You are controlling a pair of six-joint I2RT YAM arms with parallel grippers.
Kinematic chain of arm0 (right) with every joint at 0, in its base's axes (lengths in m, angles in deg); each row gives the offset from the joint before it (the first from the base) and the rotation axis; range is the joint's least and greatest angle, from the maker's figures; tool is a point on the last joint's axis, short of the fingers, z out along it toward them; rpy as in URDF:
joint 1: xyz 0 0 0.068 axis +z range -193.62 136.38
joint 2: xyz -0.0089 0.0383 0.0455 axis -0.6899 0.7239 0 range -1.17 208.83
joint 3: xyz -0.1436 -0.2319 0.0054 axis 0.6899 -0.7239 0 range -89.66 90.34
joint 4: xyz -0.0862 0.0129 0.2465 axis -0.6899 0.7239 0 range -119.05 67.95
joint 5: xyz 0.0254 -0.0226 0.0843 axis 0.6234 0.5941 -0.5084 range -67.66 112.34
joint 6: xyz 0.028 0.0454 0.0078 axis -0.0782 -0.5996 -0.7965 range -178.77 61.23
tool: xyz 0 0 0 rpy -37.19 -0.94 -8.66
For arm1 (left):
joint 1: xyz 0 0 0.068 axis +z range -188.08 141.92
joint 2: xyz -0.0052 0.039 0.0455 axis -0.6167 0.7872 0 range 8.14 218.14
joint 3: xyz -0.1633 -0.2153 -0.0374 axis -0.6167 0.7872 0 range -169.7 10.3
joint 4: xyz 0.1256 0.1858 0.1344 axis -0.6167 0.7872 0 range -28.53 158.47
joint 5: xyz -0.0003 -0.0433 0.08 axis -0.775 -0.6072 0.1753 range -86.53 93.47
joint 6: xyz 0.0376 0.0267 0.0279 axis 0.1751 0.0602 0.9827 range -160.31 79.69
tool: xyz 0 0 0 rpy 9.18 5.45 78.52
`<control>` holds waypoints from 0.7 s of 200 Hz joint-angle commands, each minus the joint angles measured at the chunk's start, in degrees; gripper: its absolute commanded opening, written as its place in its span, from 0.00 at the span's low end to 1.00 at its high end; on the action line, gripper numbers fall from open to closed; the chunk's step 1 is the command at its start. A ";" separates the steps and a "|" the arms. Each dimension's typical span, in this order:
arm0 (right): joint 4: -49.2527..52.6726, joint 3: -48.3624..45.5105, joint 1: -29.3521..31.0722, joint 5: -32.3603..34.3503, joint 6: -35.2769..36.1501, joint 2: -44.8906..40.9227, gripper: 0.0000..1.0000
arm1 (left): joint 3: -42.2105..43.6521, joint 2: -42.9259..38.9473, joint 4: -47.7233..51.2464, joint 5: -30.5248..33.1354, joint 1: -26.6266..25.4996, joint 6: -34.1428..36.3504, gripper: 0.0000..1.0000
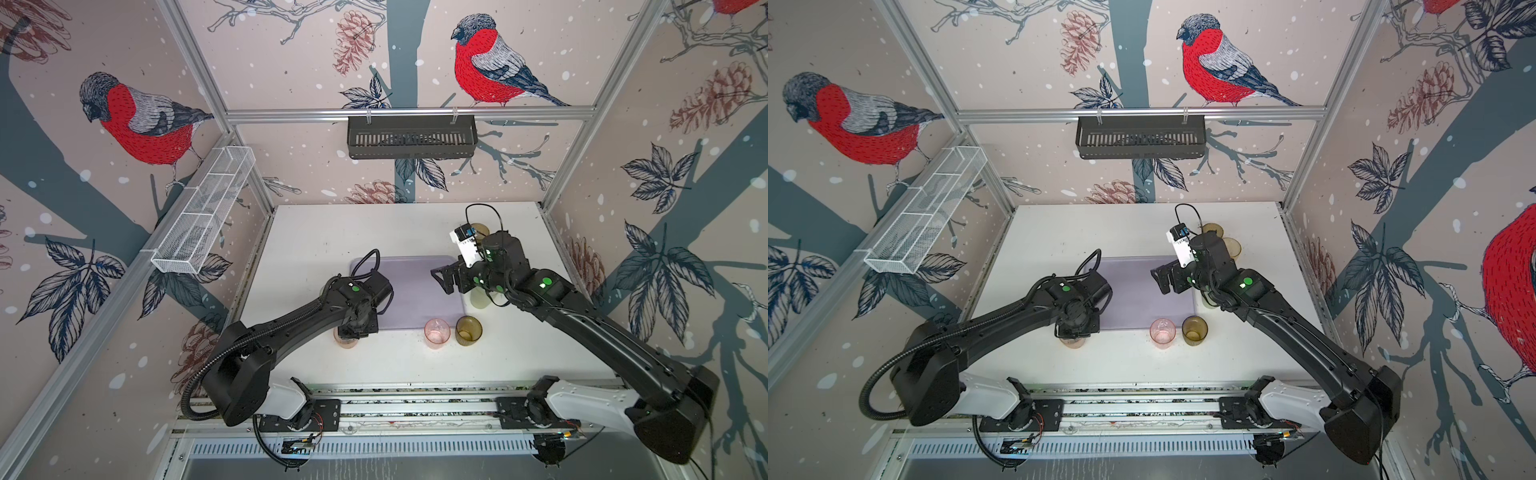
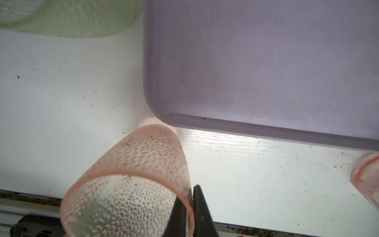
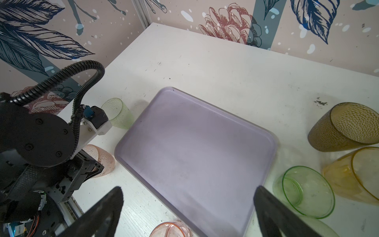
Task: Place the glasses into the tray
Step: 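Lift the pink cup with the left gripper and carry it over the tray corner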
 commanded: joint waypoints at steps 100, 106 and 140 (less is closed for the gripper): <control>-2.17 -1.65 -1.80 -1.25 -0.34 -1.31 1.00 | -14.98 4.94 5.36 0.25 -0.06 2.65 0.03; -2.16 -1.76 -1.89 -1.32 -0.32 -1.37 1.00 | -15.93 5.54 5.58 0.31 -0.06 2.93 0.04; -2.42 -2.66 -2.59 -1.80 -0.49 -1.67 1.00 | -21.71 9.47 7.72 2.29 0.06 4.65 0.03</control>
